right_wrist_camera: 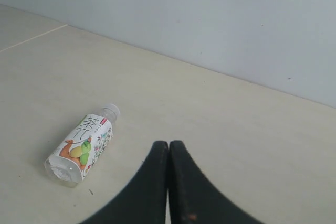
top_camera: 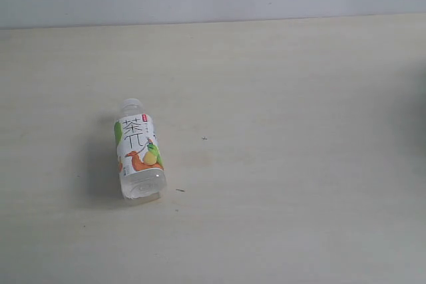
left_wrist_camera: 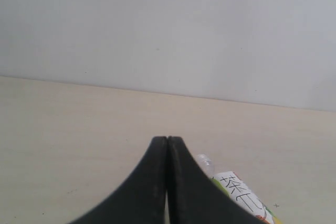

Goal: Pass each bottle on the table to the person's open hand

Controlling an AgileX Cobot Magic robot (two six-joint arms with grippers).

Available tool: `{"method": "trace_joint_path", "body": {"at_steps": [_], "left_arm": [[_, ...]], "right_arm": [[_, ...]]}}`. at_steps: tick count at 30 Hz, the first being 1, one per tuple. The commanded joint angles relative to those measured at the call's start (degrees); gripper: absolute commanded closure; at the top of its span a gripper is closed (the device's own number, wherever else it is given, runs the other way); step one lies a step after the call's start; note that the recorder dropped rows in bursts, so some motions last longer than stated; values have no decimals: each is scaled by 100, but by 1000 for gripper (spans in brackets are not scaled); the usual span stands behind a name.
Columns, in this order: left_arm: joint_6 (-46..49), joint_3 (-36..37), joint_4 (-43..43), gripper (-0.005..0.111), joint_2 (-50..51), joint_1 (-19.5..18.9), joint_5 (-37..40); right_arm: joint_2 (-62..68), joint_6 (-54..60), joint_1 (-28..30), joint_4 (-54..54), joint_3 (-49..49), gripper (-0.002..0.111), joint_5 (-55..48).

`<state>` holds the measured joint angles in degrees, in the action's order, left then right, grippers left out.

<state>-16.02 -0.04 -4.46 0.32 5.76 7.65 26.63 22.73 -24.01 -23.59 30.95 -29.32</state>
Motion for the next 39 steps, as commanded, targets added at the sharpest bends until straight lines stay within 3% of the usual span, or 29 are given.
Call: {"method": "trace_joint_path", "body": {"at_steps": [1,33,39], "left_arm": [[0,4,-7,107,-32,2,-2],[0,4,-7,107,-32,2,-2],[0,4,-7,107,-32,2,-2]], "right_arm": [[-28,-6,36,19,-16,108,63],[-28,5,36,29,-16,108,76],[-28,-5,36,-194,-16,108,493]]}}
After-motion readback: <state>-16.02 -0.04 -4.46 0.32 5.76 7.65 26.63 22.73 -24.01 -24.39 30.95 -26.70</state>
